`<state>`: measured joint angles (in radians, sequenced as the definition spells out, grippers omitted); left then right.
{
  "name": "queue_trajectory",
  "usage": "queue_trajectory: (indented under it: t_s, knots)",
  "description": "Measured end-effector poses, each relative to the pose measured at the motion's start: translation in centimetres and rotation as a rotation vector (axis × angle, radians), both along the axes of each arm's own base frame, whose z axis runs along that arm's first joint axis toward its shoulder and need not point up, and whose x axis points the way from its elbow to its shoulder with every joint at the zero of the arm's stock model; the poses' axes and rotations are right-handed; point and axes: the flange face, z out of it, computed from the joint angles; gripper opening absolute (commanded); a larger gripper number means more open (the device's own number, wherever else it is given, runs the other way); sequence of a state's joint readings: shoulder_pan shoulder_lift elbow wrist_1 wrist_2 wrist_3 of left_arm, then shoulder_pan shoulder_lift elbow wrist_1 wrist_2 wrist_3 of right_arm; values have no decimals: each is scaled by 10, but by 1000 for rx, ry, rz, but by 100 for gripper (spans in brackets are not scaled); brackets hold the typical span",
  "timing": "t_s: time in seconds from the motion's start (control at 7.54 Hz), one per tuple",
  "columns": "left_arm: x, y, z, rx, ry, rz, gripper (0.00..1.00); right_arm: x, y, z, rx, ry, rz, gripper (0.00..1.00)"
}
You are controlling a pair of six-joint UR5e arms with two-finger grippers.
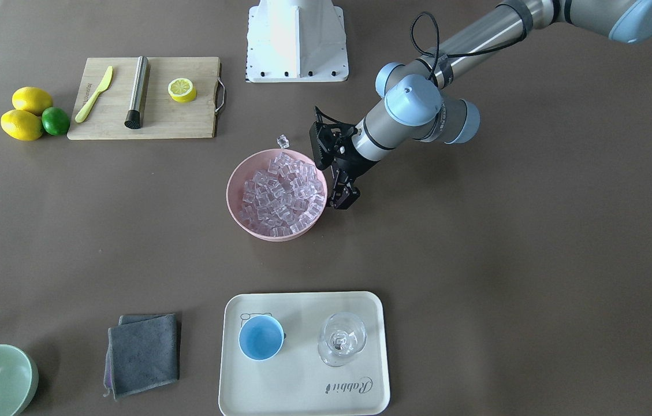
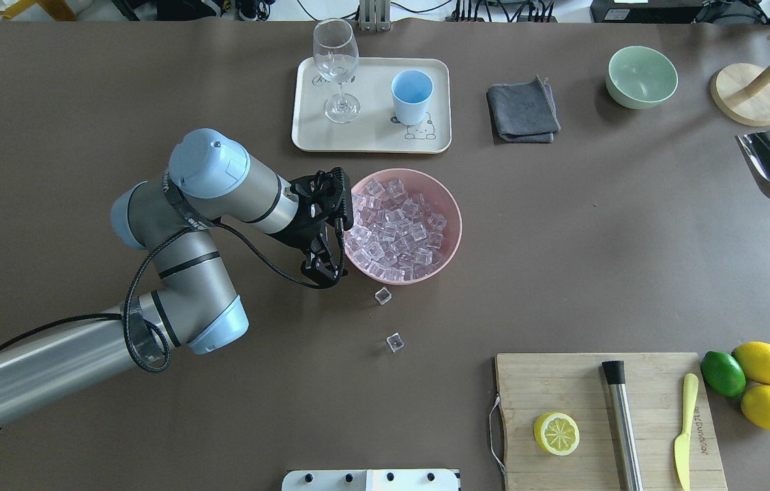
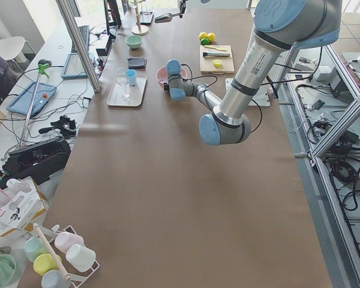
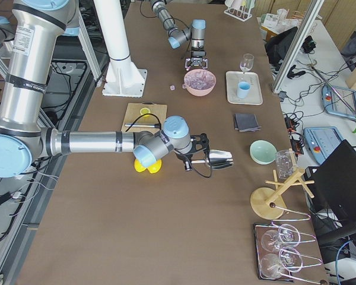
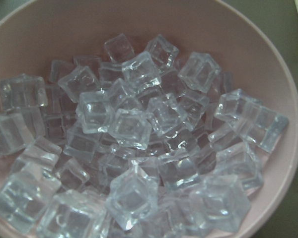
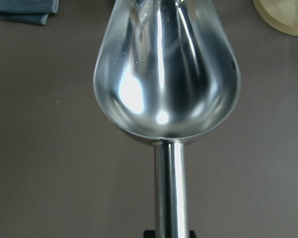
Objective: Put ice in cup with scoop
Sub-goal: 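Bring the metal scoop in the right gripper toward the pink bowl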
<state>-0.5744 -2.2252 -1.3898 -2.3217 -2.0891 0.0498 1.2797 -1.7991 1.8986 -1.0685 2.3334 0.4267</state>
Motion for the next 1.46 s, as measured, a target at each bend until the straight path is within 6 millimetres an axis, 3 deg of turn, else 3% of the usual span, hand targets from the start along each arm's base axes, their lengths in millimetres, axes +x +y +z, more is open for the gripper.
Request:
queue_trajectory:
  t_s: [0.4, 0.93, 1.19, 1.46]
  knots:
    - [1, 2, 7, -13, 1, -27, 99, -8, 13, -50, 41, -47, -83, 0]
    - [2, 4, 9, -36, 4, -41, 99, -60, -6, -109, 316, -26, -337, 0]
    - [3, 5, 8, -41, 6, -42, 99, -85, -32, -178, 294, 27, -432, 0]
    - [3, 5, 7, -41, 7, -43, 99, -124, -37, -230, 373, 128, -544, 0]
